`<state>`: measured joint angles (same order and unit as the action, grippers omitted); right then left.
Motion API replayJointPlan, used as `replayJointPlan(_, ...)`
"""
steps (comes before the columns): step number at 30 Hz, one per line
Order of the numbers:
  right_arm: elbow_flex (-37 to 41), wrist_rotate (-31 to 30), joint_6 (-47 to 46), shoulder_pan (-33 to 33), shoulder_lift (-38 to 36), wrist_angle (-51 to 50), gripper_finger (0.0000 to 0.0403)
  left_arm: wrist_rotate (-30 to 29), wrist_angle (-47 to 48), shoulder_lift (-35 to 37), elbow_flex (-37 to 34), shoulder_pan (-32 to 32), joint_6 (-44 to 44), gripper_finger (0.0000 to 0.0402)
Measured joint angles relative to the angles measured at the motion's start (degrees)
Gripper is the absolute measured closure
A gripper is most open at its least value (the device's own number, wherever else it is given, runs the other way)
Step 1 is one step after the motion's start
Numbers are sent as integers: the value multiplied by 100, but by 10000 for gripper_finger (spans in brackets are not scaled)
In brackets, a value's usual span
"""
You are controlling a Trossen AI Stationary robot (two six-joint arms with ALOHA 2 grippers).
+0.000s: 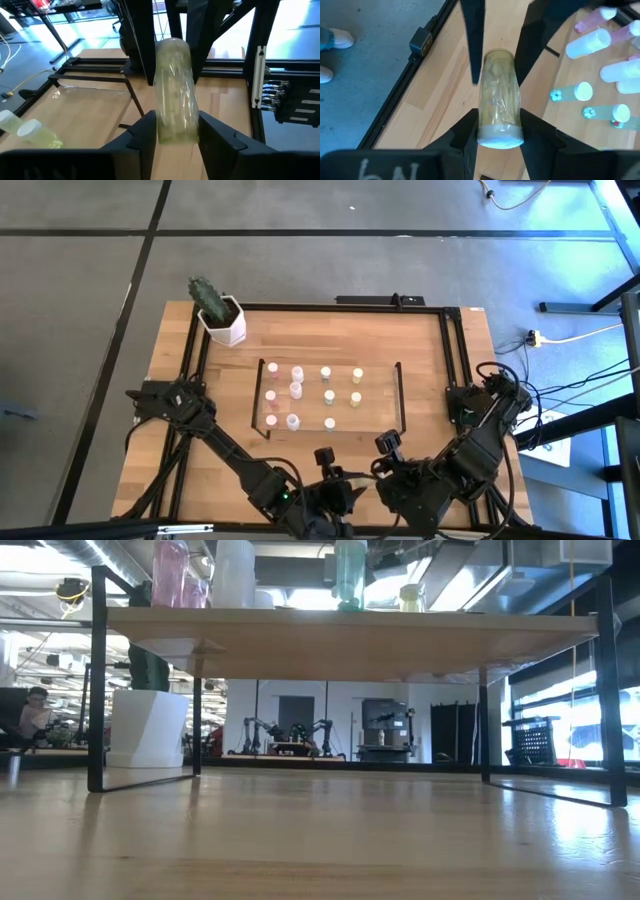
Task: Pick and place medicine bottles onto shelf by color
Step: Put the yellow pill bottle on the shelf aligned with the other yellow pill bottles
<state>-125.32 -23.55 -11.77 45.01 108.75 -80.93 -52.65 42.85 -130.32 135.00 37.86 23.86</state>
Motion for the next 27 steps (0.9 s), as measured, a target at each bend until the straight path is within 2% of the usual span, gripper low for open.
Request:
replayJointPlan(7, 0, 28, -13, -7, 0, 11, 281, 290, 2, 0, -4, -136, 6, 246)
replayJointPlan(12, -2, 134, -186, -7, 0, -209, 281, 357, 184, 0, -4, -144, 4, 242)
replayJointPlan(20, -4, 664, -559, -94, -3, -510, 281, 392, 684, 85, -7, -41, 21, 240)
replayJointPlan(27, -31, 1272, -1209, -451, -7, -880, 281, 293, 1272, 381, -7, 144, 629, 242)
